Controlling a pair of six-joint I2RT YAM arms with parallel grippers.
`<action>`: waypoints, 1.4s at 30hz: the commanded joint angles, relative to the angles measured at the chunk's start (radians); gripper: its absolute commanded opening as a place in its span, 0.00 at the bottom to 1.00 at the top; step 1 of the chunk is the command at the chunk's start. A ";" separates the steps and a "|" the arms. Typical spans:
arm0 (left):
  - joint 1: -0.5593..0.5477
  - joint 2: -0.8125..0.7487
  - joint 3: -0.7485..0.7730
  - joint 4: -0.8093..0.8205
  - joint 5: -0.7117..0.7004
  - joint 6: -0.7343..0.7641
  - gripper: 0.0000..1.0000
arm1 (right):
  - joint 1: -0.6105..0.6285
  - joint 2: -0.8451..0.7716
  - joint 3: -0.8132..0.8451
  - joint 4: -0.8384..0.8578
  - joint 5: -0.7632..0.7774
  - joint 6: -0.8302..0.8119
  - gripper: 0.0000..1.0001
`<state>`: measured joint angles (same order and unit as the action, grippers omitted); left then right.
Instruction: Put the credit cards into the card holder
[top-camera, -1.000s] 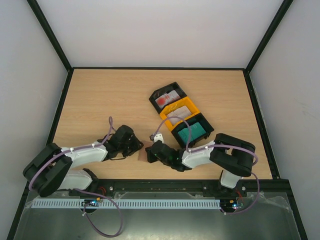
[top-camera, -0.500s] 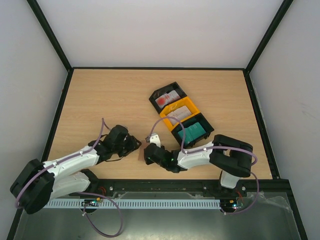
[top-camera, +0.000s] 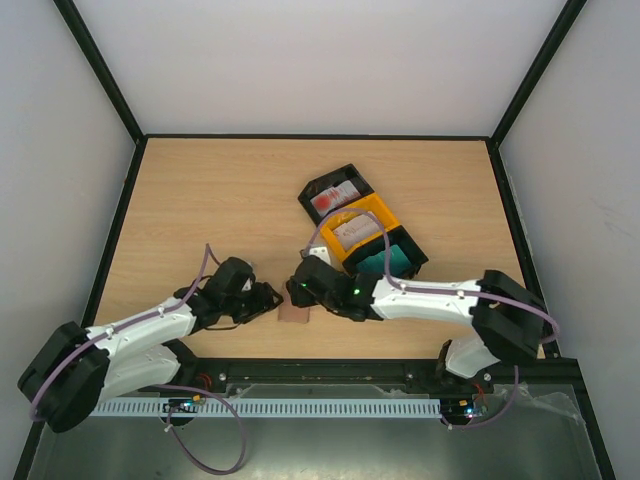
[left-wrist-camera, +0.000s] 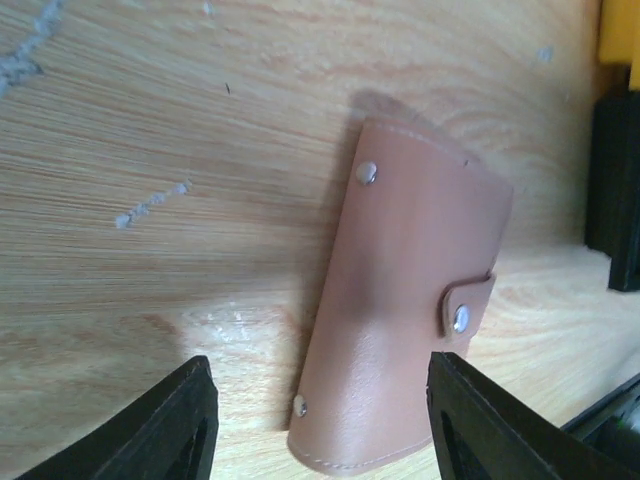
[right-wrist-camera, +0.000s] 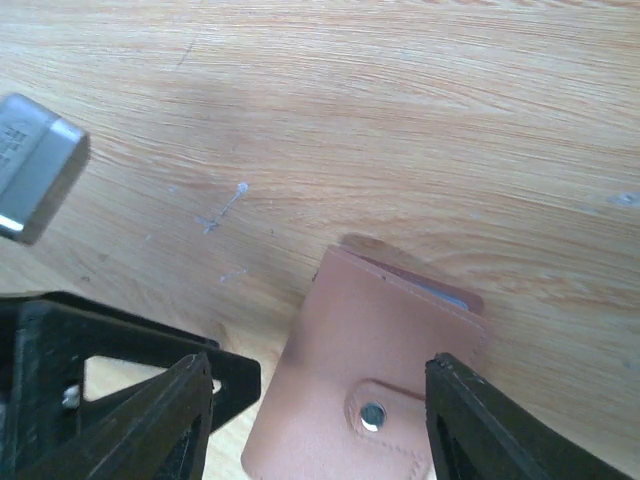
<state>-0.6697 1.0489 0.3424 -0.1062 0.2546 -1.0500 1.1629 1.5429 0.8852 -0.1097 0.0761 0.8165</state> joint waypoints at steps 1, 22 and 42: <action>-0.004 0.017 -0.030 0.039 0.095 0.044 0.56 | -0.023 -0.107 -0.090 -0.080 -0.060 0.058 0.59; -0.022 0.132 -0.087 0.189 0.074 -0.079 0.34 | -0.033 0.067 -0.174 0.053 -0.273 0.021 0.52; -0.017 -0.089 0.177 -0.188 -0.216 0.077 0.62 | -0.072 -0.113 -0.118 -0.072 -0.141 0.049 0.52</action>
<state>-0.6895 1.0683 0.4171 -0.1238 0.1852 -1.0515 1.0988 1.5513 0.7227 -0.0799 -0.1467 0.8684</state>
